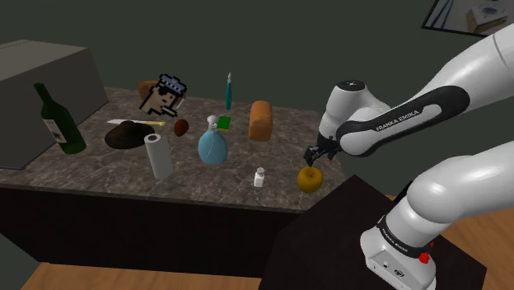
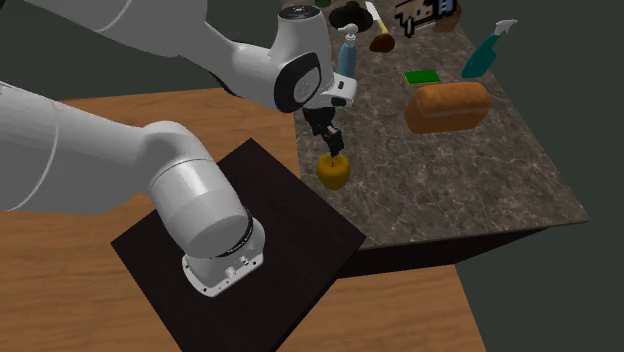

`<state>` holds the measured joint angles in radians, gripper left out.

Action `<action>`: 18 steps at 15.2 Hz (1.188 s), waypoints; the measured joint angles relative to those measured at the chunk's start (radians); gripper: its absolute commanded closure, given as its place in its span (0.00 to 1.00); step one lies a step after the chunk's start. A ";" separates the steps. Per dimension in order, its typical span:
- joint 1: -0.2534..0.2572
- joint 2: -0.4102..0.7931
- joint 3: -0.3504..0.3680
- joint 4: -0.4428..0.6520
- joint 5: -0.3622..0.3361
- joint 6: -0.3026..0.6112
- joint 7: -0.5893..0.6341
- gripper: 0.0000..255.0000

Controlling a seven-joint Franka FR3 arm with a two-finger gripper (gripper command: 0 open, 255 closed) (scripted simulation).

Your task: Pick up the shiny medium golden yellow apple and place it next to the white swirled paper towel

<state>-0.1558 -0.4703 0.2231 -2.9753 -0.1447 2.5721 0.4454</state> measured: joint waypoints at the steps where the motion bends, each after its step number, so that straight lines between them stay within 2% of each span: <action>1: -0.035 0.049 0.029 -0.008 -0.036 0.062 0.041 0.00; 2: -0.085 0.100 0.060 -0.009 -0.086 0.120 0.085 0.00; 5: -0.179 0.195 0.117 -0.001 -0.191 0.213 0.167 0.00; 10: -0.327 0.314 0.197 0.023 -0.393 0.302 0.311 0.00; 13: -0.352 0.334 0.209 0.028 -0.439 0.314 0.344 0.00; 17: -0.356 0.337 0.211 0.030 -0.446 0.316 0.349 0.00; 18: -0.356 0.337 0.211 0.030 -0.446 0.316 0.349 1.00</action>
